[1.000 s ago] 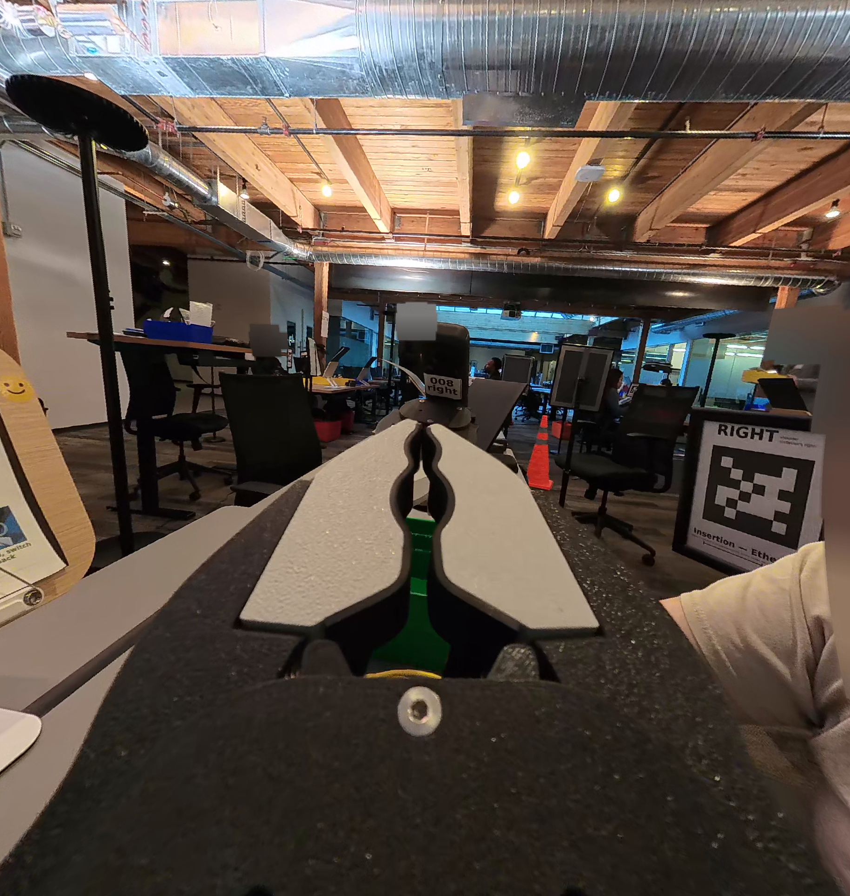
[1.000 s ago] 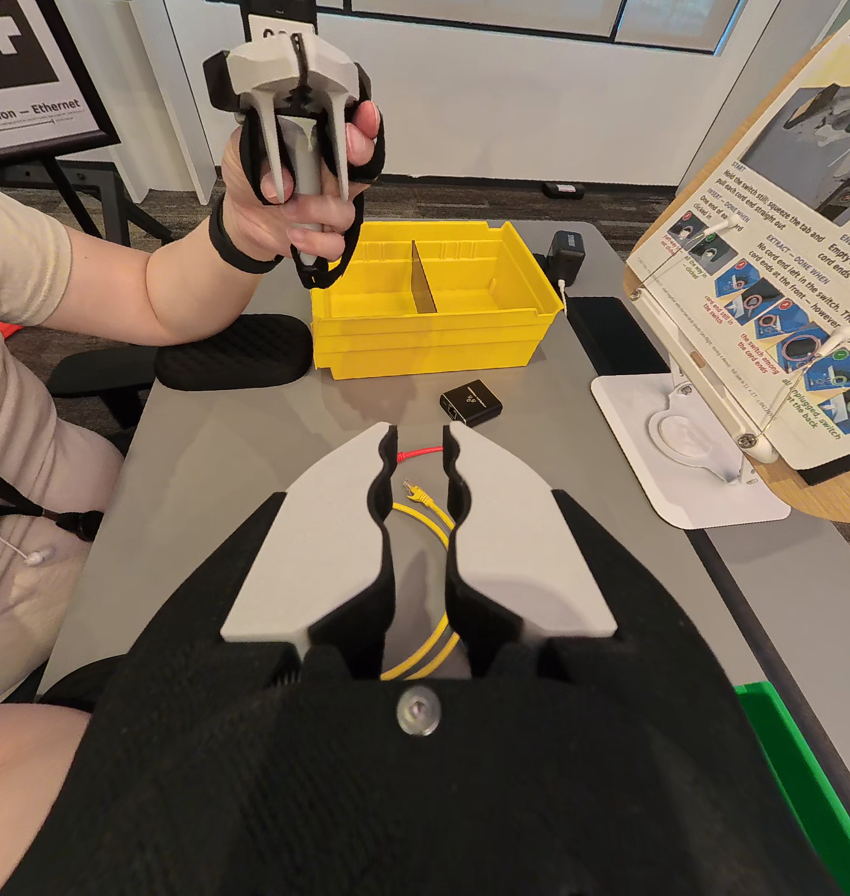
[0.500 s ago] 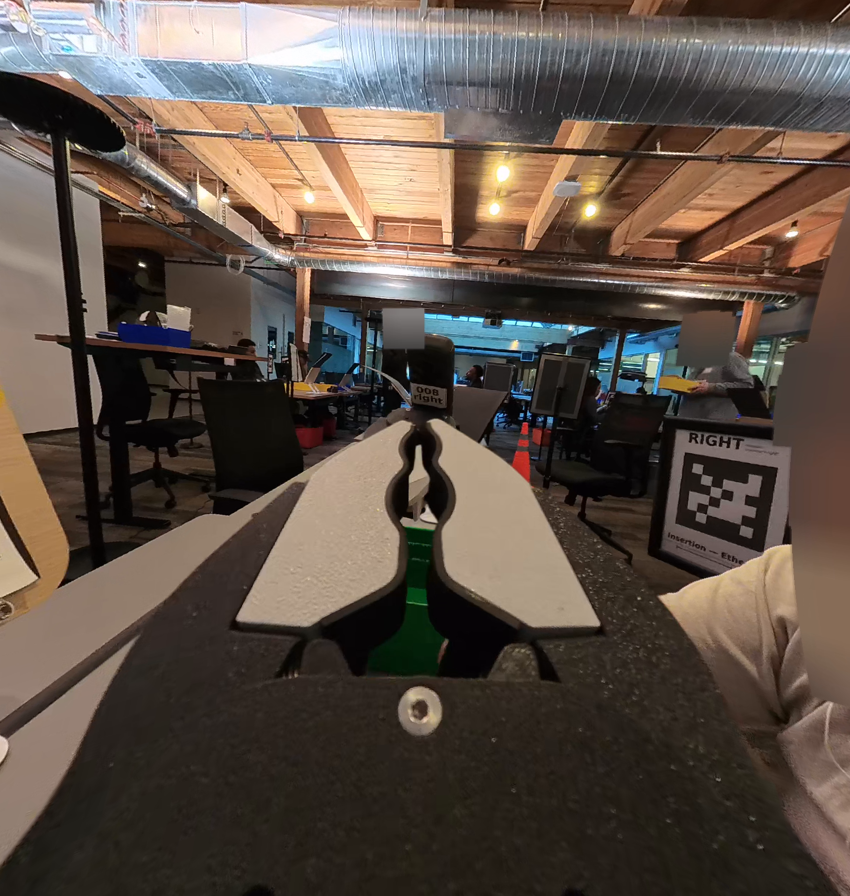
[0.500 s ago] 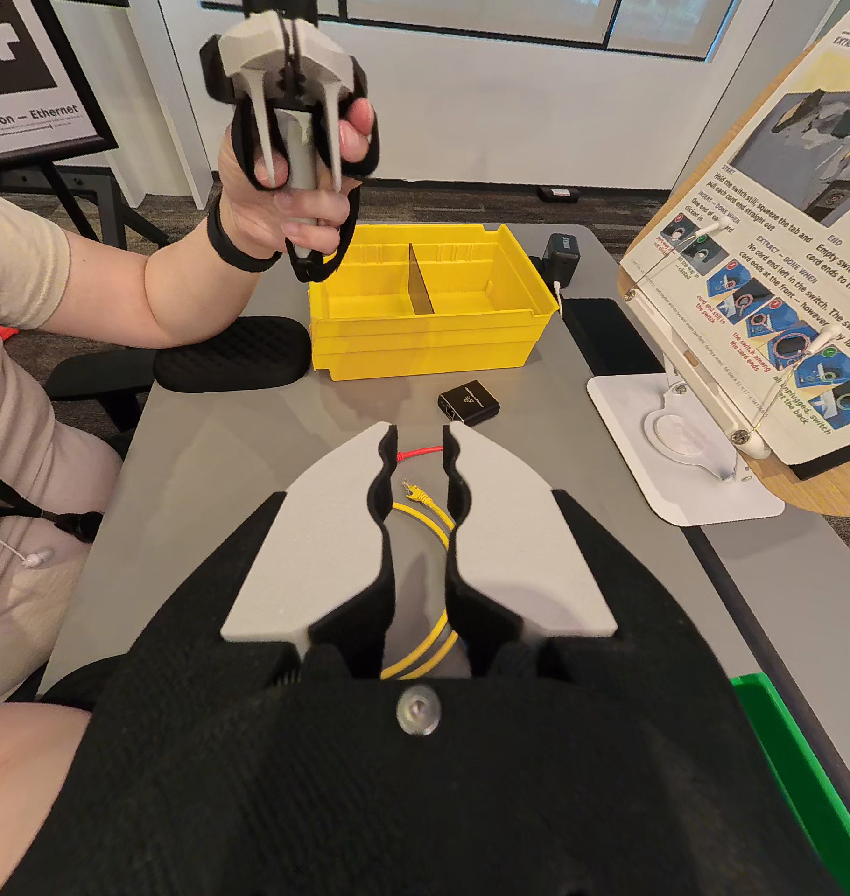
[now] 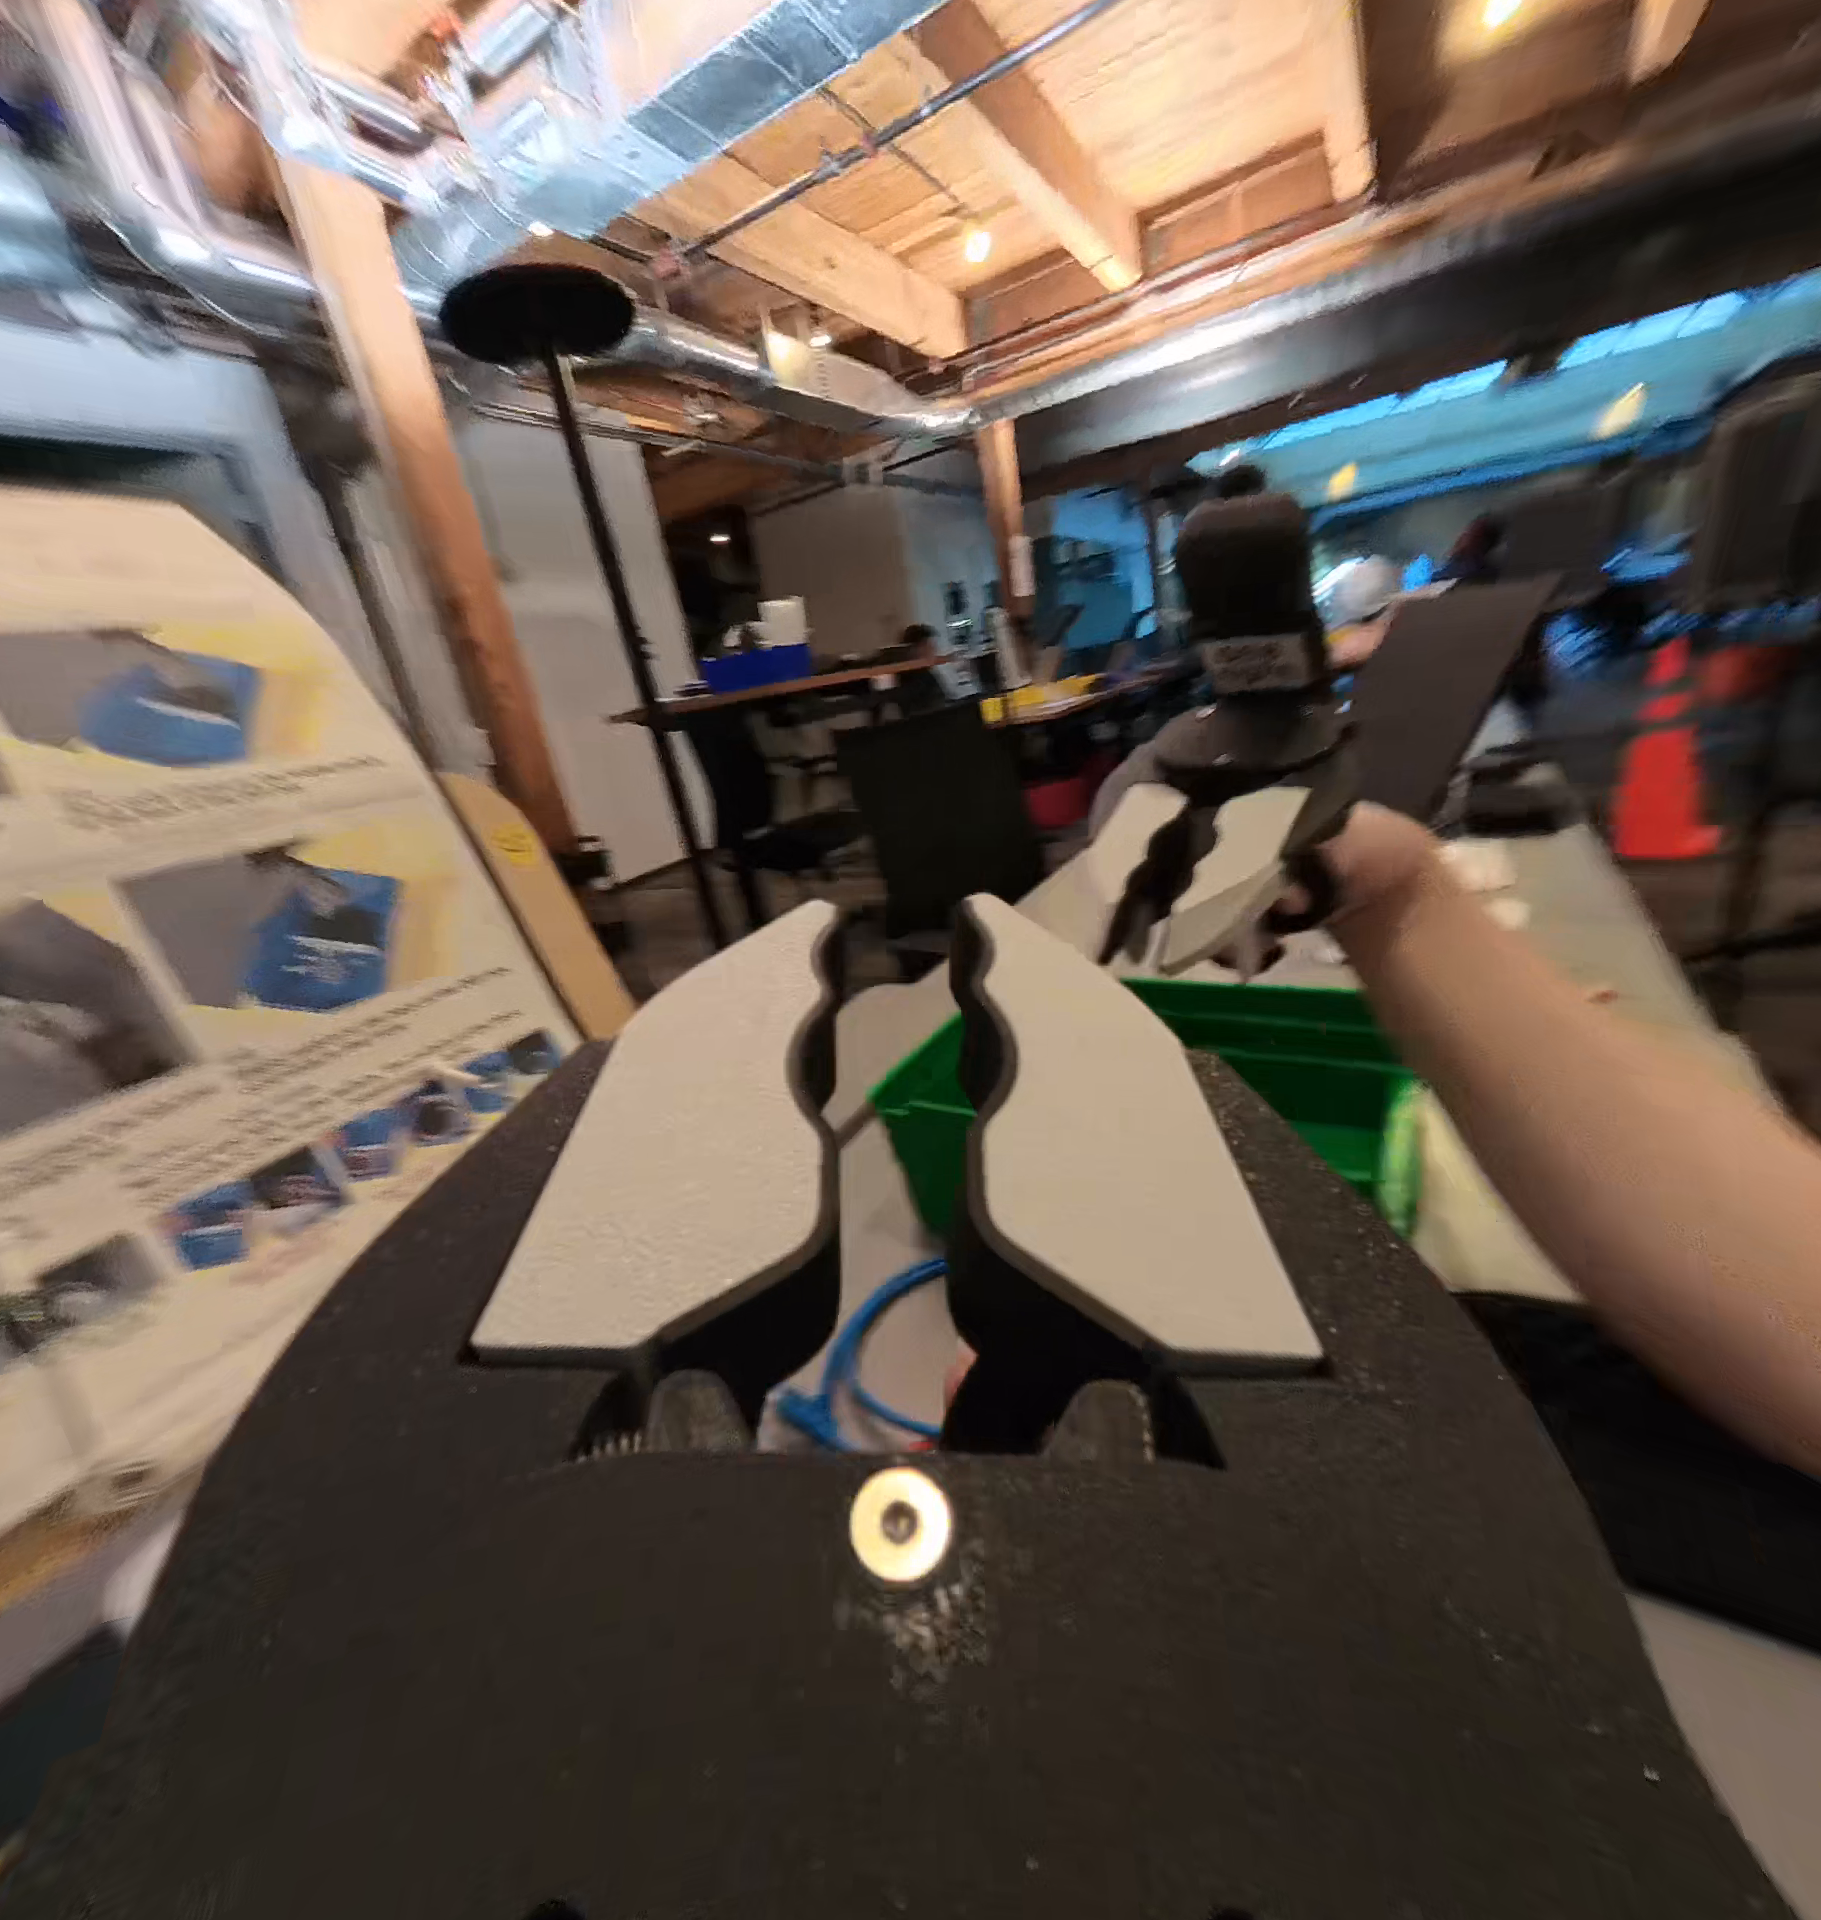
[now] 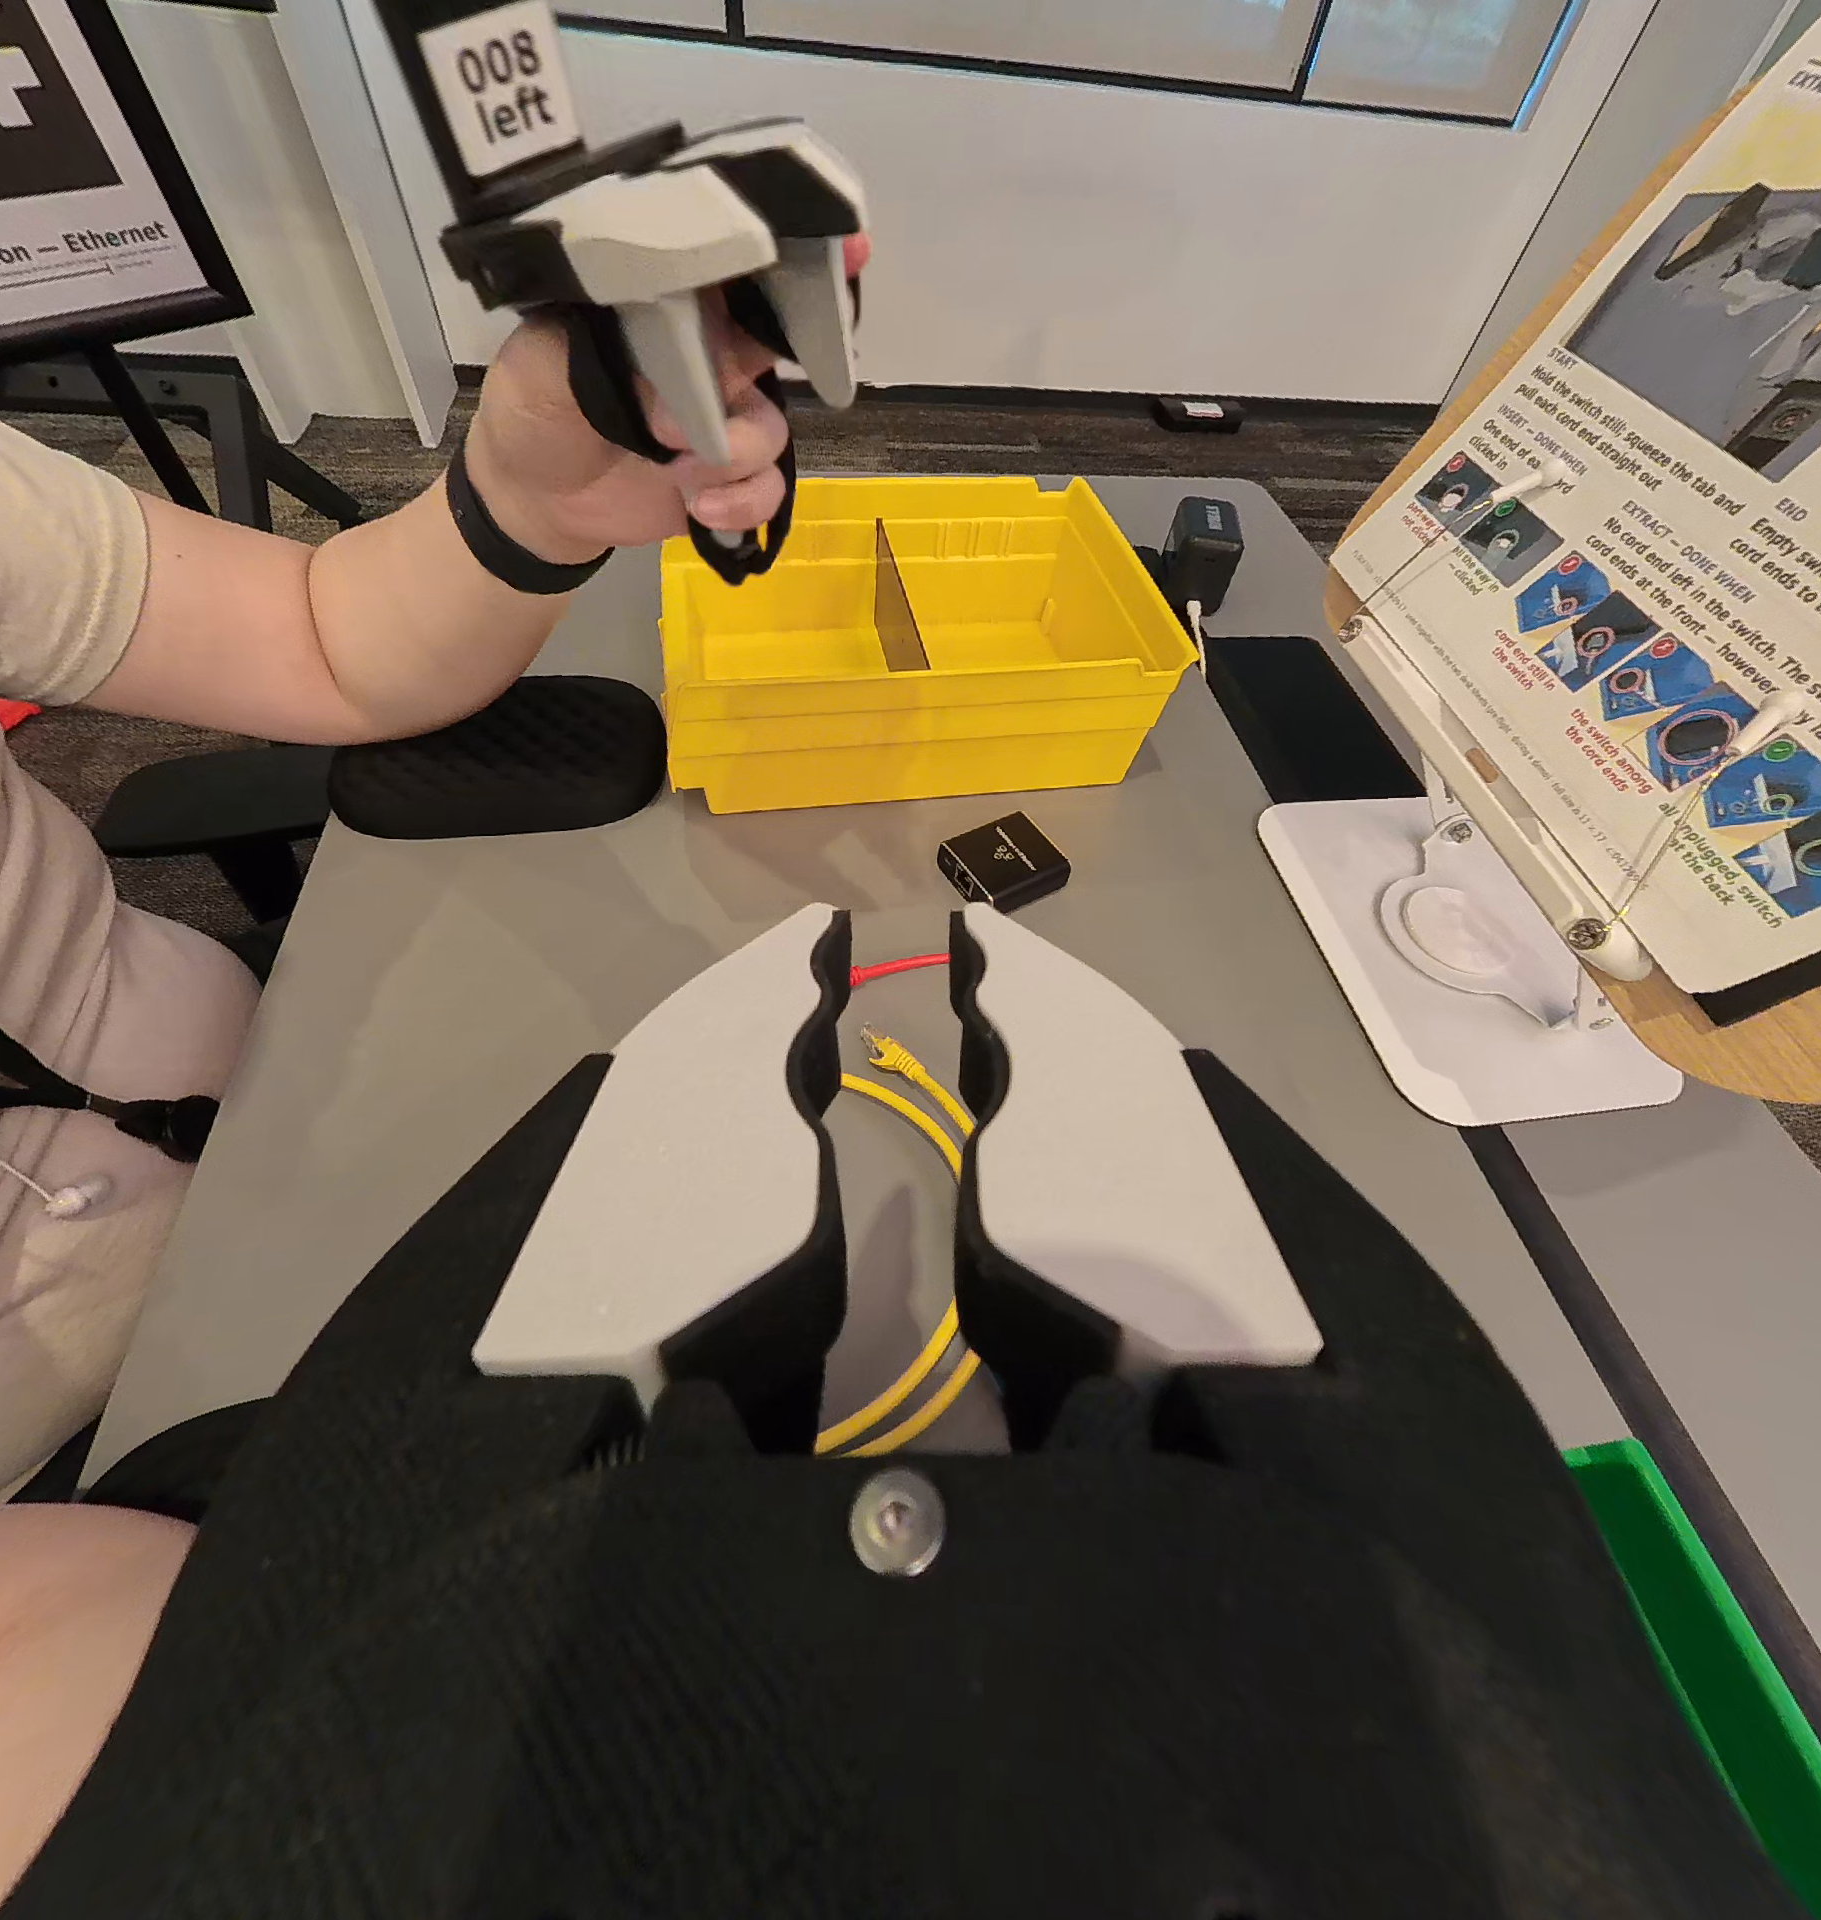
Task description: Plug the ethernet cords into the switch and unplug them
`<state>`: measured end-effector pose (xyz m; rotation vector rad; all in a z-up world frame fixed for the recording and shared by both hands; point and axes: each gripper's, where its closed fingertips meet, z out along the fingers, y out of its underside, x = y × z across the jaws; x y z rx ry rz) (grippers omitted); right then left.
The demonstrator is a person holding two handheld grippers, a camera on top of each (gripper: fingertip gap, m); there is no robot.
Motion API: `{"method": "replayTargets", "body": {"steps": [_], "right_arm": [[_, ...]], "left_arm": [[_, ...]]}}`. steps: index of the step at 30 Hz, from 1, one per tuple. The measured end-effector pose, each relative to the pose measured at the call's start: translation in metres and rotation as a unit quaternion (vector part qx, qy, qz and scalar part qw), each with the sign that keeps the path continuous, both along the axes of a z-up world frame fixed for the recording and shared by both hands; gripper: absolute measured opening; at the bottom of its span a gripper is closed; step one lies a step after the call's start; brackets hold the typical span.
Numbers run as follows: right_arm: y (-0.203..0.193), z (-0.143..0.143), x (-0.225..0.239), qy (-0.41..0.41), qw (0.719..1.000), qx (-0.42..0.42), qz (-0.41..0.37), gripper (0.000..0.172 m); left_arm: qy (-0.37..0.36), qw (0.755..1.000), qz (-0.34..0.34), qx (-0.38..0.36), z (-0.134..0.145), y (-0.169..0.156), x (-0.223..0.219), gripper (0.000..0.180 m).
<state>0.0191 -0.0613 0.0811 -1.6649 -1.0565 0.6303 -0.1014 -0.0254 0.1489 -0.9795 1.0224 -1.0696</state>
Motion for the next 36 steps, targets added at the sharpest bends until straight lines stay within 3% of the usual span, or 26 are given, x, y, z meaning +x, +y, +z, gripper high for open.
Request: {"method": "replayTargets", "body": {"steps": [4,7,12,16,23,26,32,36], "right_arm": [[0.001,0.002,-0.006,-0.001,1.0,0.003,0.003,0.018],[-0.001,0.014,-0.028,0.008,0.999,0.032,0.033,0.02],[-0.002,0.036,-0.085,0.023,0.988,0.121,0.088,0.028],[-0.004,0.046,-0.115,0.084,0.983,0.098,0.133,0.027],[-0.007,0.032,-0.149,0.084,0.978,0.06,0.182,0.027],[-0.012,0.033,-0.156,0.099,0.971,0.035,0.214,0.007],[-0.014,0.036,-0.155,0.105,0.967,0.026,0.232,0.006],[-0.015,0.036,-0.149,0.103,0.966,0.029,0.234,0.006]], "left_arm": [[0.035,0.992,0.079,0.097,-0.002,-0.003,0.003,0.017],[0.055,0.988,0.076,0.125,-0.006,-0.013,0.009,0.019],[0.041,0.997,-0.018,0.063,-0.007,-0.034,0.015,0.02],[0.009,0.997,-0.071,0.0,0.0,-0.041,0.013,0.019],[0.003,0.995,-0.074,-0.064,-0.006,-0.033,0.018,0.024],[-0.004,0.995,-0.062,-0.073,-0.007,-0.028,0.019,0.028],[-0.032,0.995,-0.064,-0.065,0.0,-0.028,0.018,0.033],[-0.049,0.992,-0.086,-0.074,0.001,-0.033,0.023,0.025]]}}
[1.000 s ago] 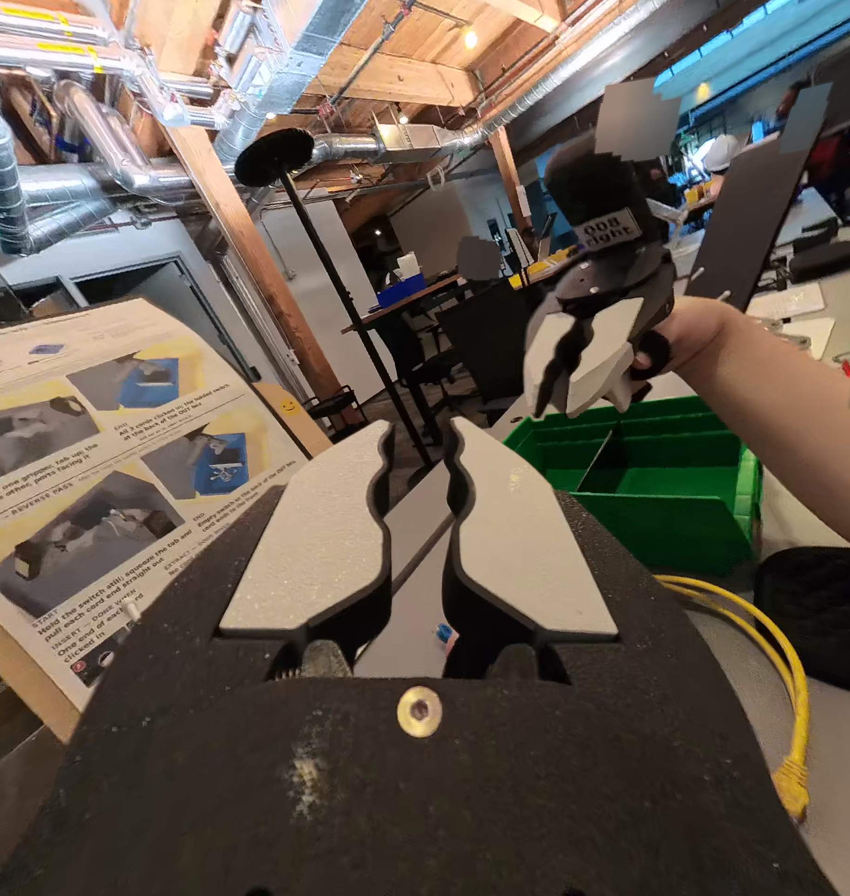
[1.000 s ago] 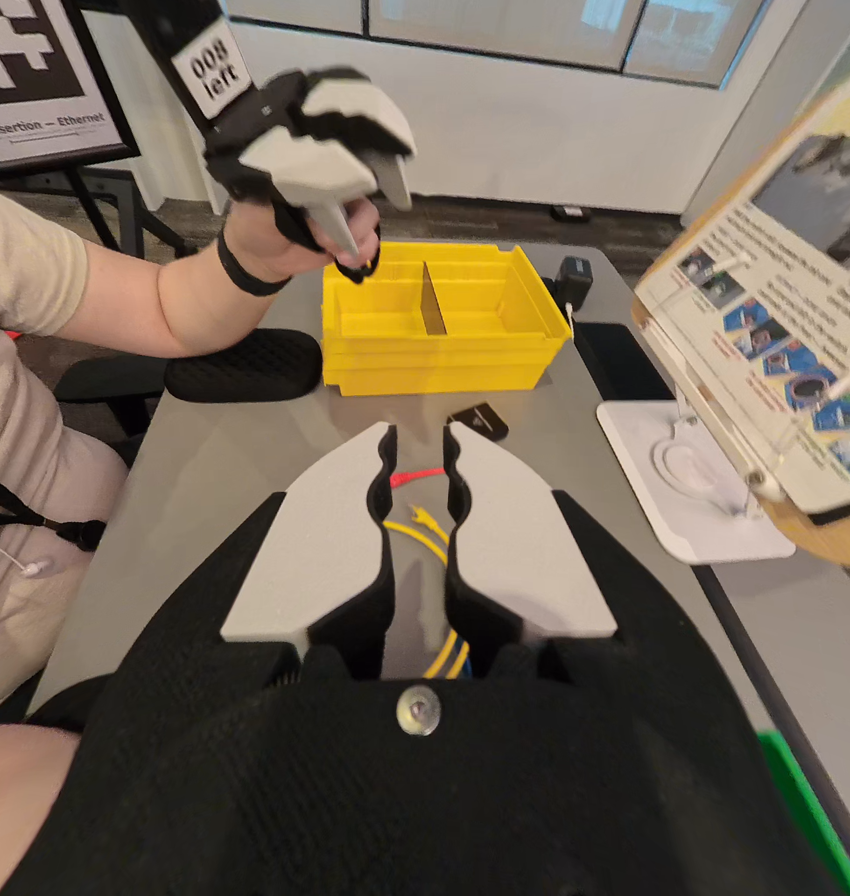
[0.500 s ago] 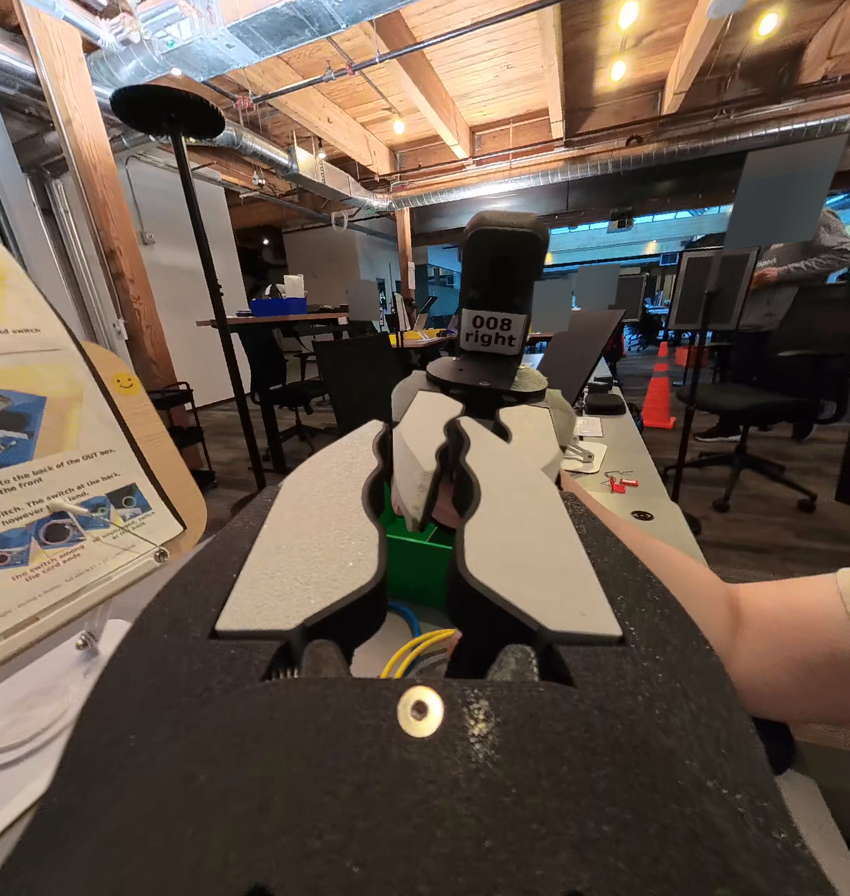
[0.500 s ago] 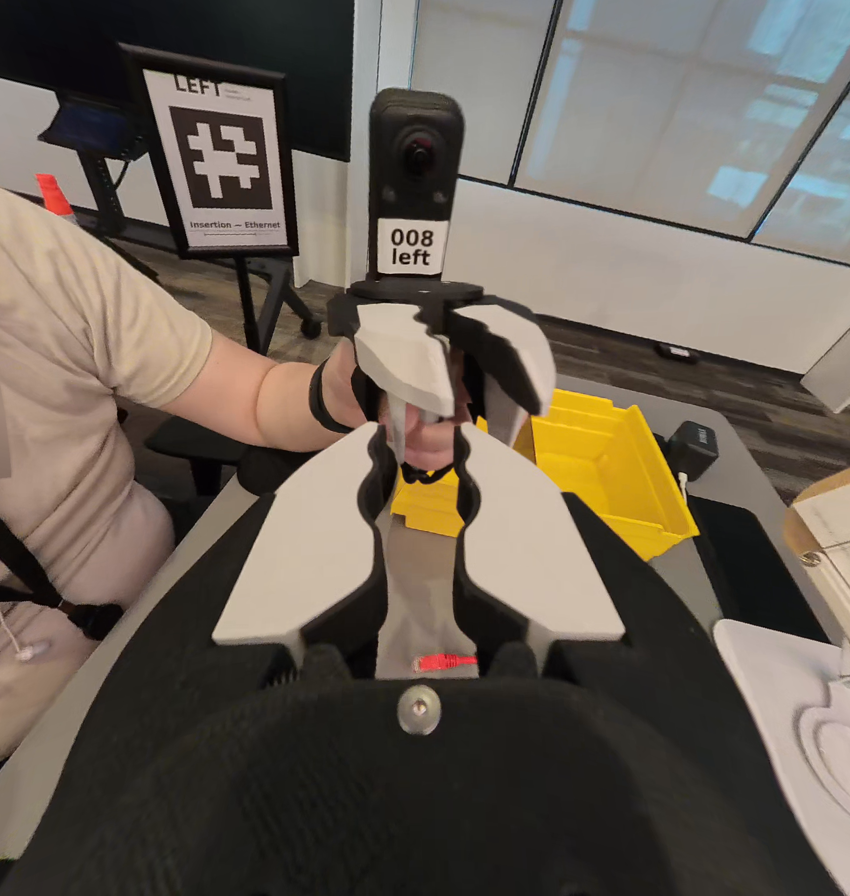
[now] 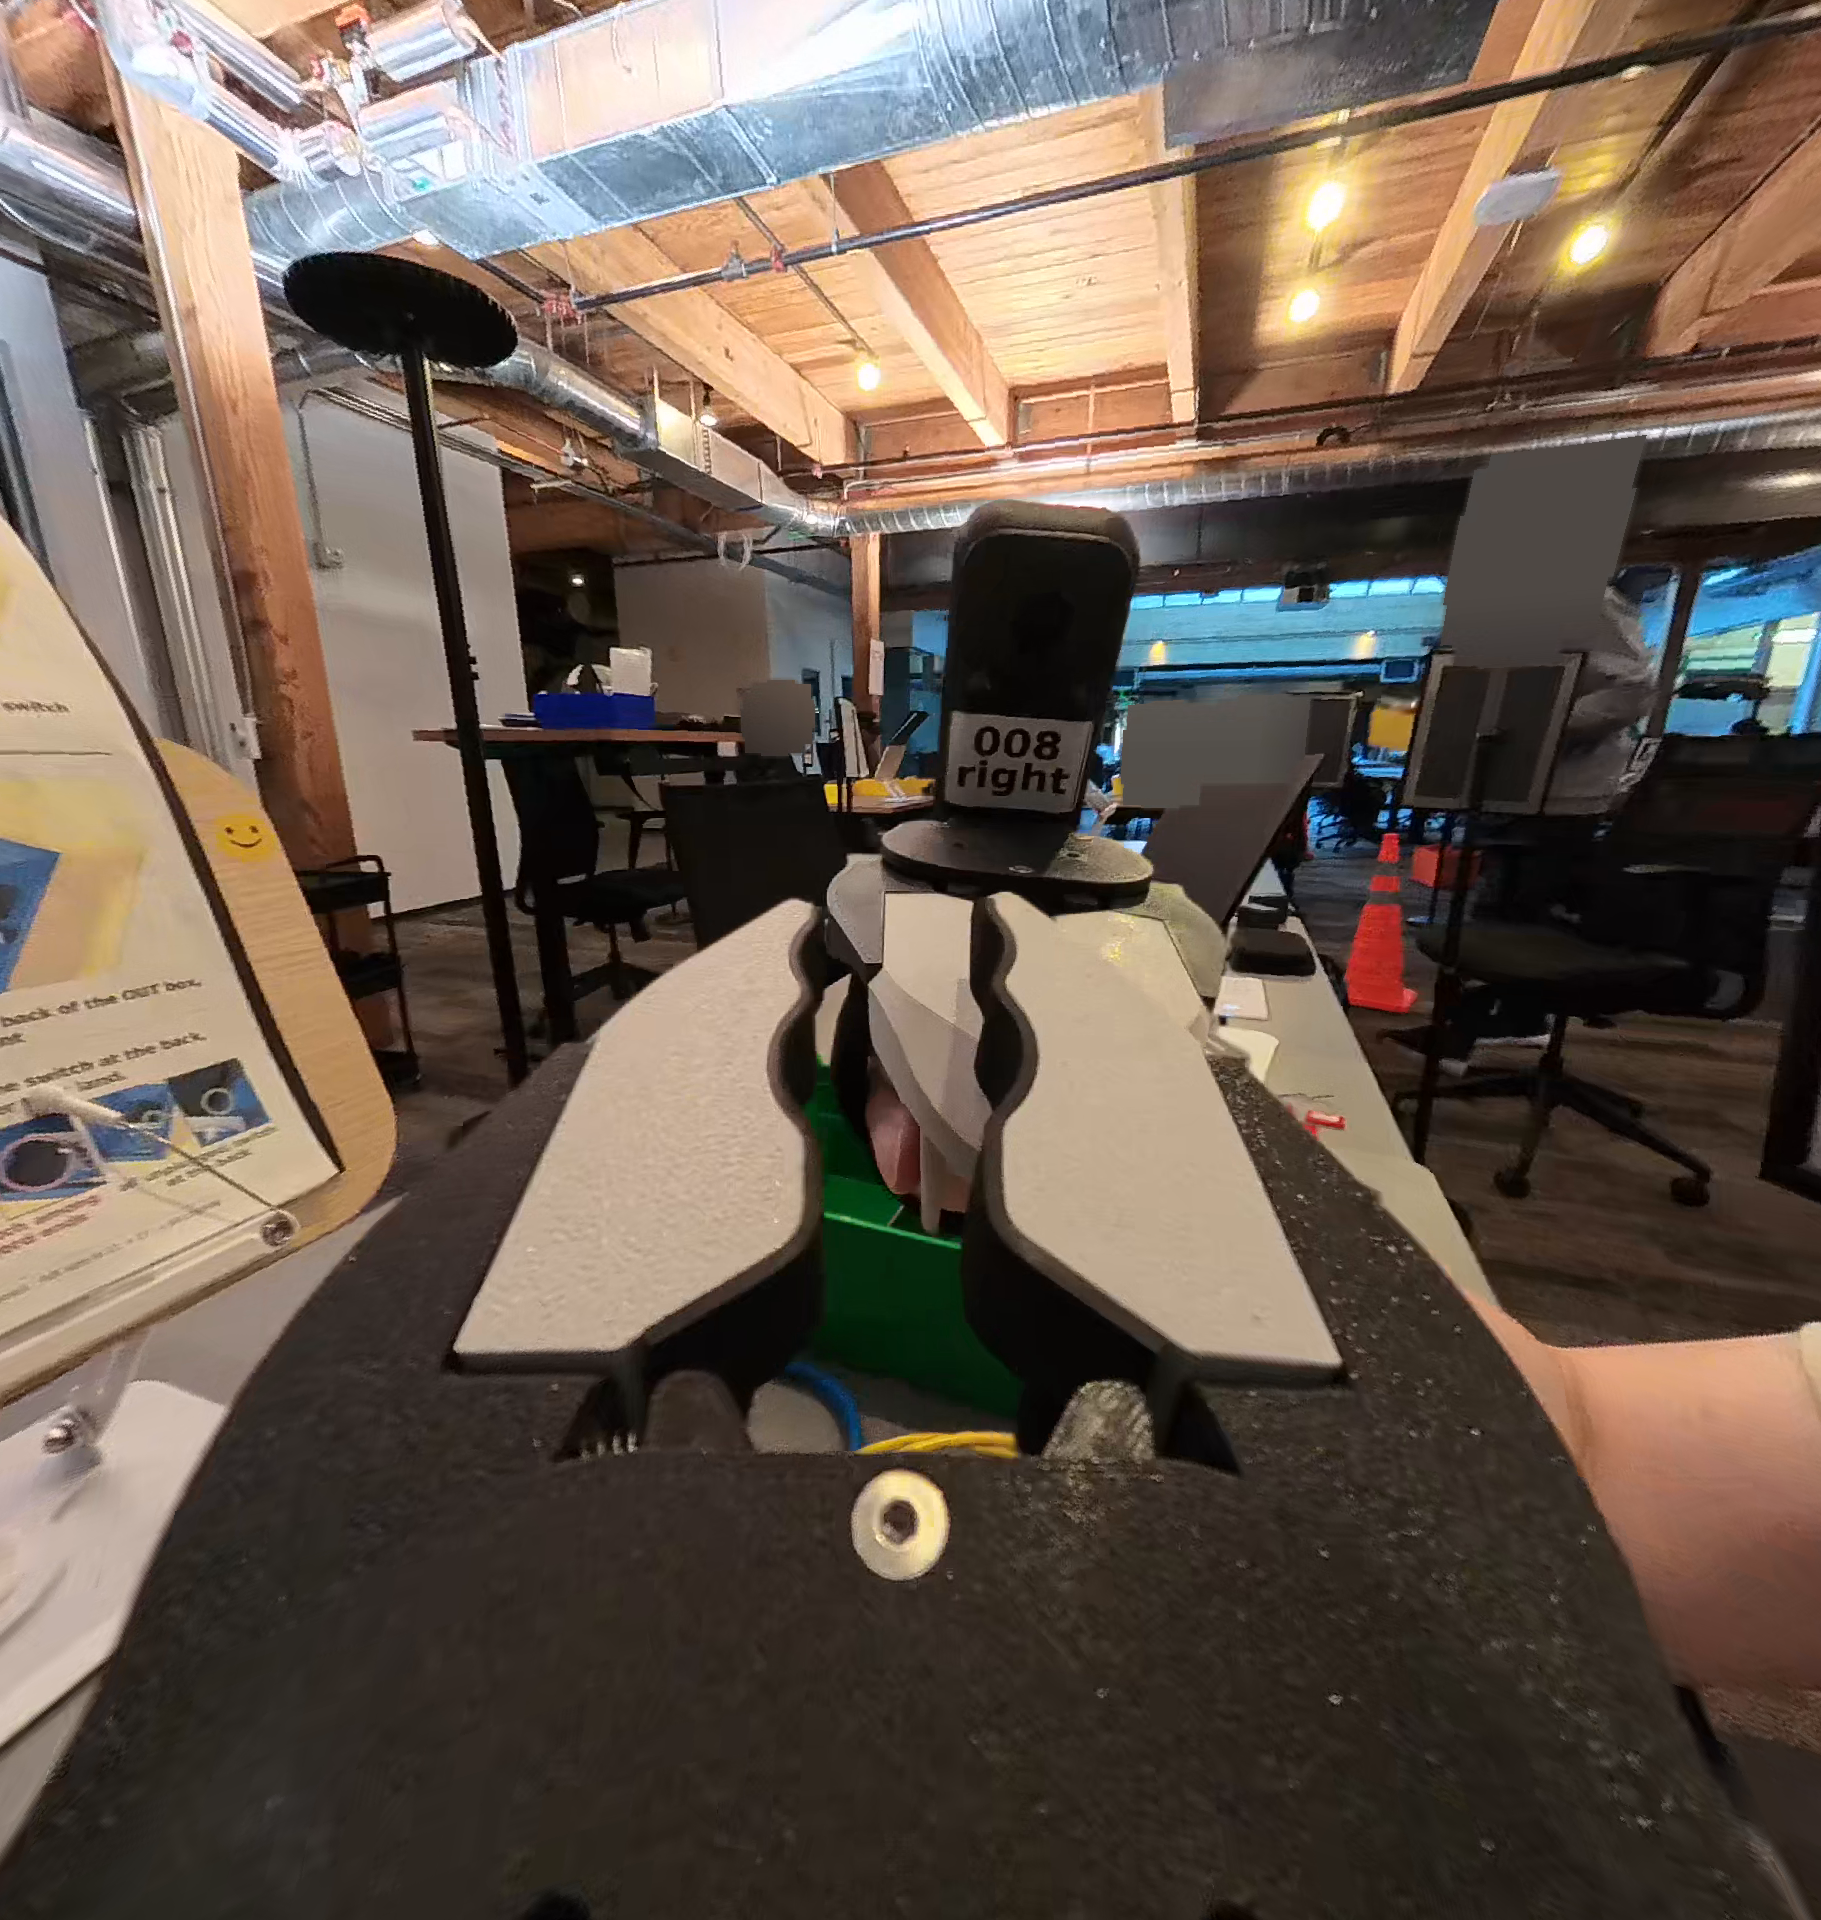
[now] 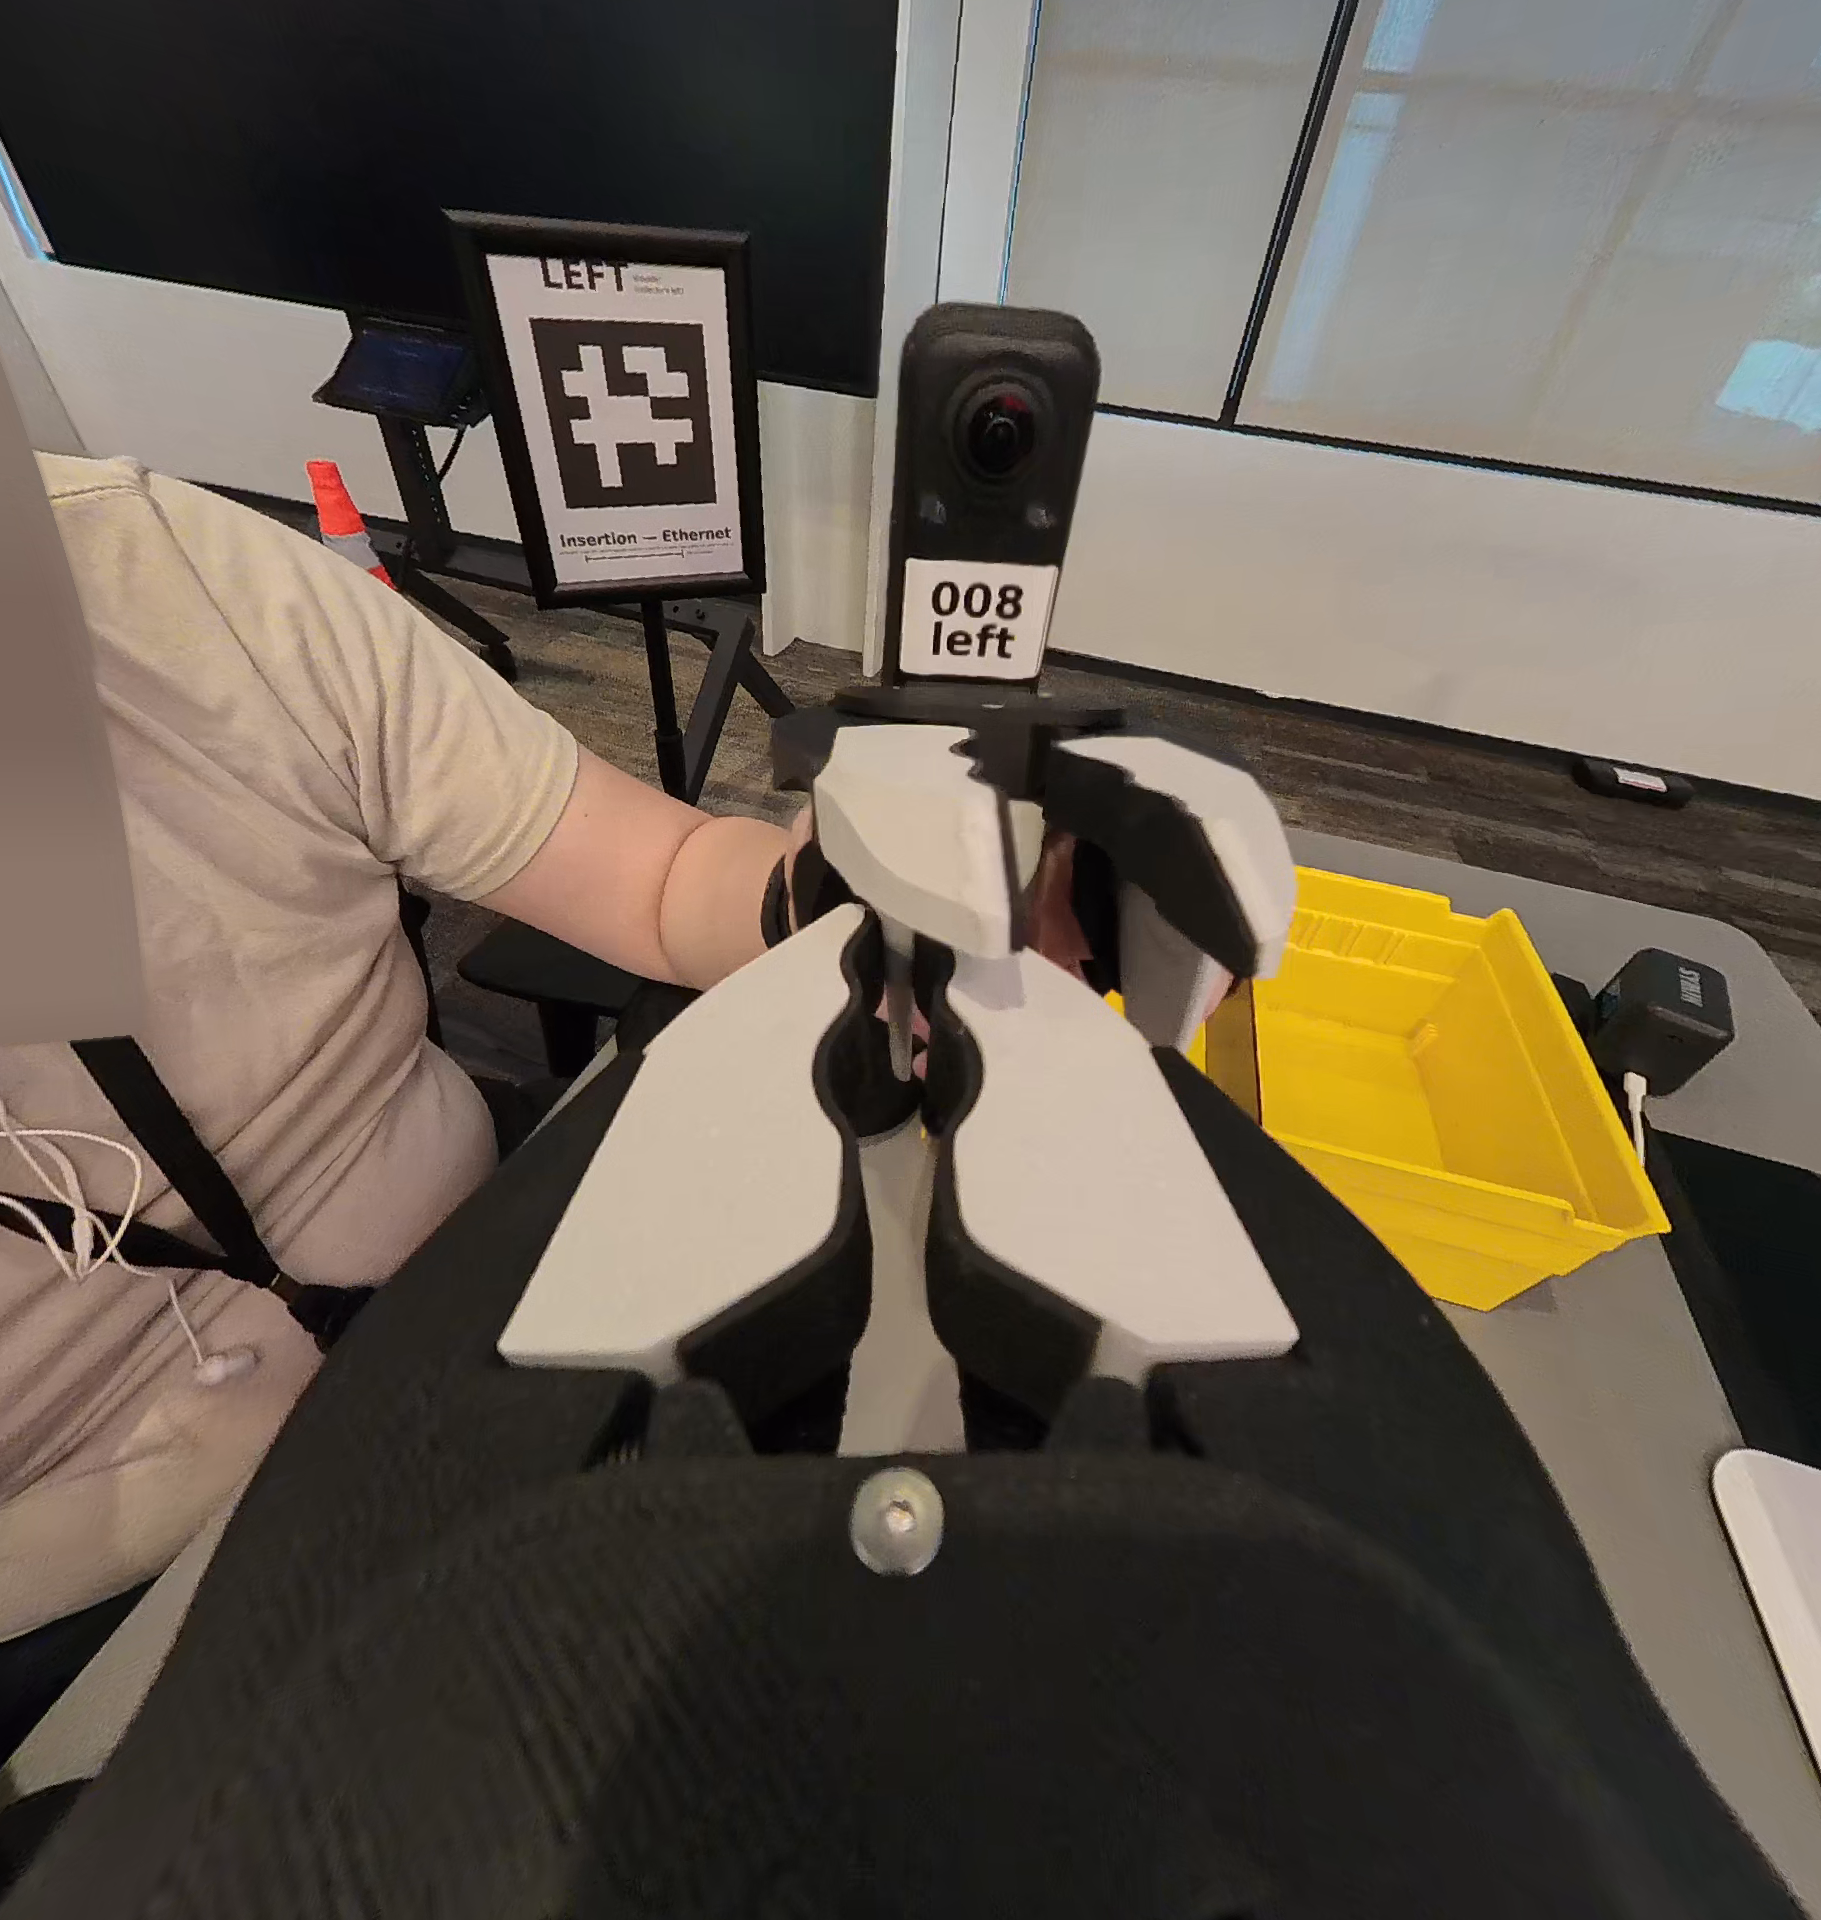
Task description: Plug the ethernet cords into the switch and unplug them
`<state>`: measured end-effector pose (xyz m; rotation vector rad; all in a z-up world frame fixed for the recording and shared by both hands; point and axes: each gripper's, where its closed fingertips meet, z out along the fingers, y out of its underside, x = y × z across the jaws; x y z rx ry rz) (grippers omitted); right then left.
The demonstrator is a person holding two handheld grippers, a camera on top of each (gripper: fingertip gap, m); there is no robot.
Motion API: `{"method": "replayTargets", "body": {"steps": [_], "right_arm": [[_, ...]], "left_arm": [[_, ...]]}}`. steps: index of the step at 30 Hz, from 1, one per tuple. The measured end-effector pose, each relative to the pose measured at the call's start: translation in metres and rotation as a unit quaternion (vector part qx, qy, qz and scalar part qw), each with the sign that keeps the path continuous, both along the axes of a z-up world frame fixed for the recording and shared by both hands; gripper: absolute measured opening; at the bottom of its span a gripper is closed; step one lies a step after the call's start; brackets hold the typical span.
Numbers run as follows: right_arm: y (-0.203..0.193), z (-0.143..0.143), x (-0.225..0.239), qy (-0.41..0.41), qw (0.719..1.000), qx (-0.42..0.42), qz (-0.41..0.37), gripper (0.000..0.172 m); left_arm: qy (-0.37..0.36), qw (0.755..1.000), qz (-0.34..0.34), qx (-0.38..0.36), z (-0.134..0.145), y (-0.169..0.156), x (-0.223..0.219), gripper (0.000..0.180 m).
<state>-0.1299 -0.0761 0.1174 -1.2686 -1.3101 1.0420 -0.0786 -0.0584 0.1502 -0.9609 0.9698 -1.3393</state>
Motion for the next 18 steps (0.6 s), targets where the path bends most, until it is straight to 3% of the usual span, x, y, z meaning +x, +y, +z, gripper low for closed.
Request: {"method": "replayTargets", "body": {"steps": [4,8,11,15,18], "right_arm": [[0.005,-0.005,0.005,-0.006,1.0,-0.008,-0.005,0.006],[0.006,-0.012,-0.002,-0.021,0.999,0.023,-0.013,0.006],[0.009,-0.013,-0.003,-0.02,0.999,0.035,-0.025,0.007],[0.007,-0.011,0.006,-0.036,0.995,0.077,-0.054,0.024],[0.004,-0.003,0.026,-0.043,0.991,0.101,-0.082,0.024]], "left_arm": [[0.001,0.999,-0.007,-0.042,-0.007,0.006,0.007,0.026],[-0.041,0.998,-0.048,-0.006,-0.008,-0.002,-0.003,0.014],[-0.033,0.997,-0.069,-0.002,-0.011,-0.004,-0.003,0.009],[-0.031,0.996,-0.086,-0.006,-0.006,-0.004,-0.011,0.0],[-0.028,0.996,-0.087,-0.012,0.0,0.002,-0.021,0.0]]}}
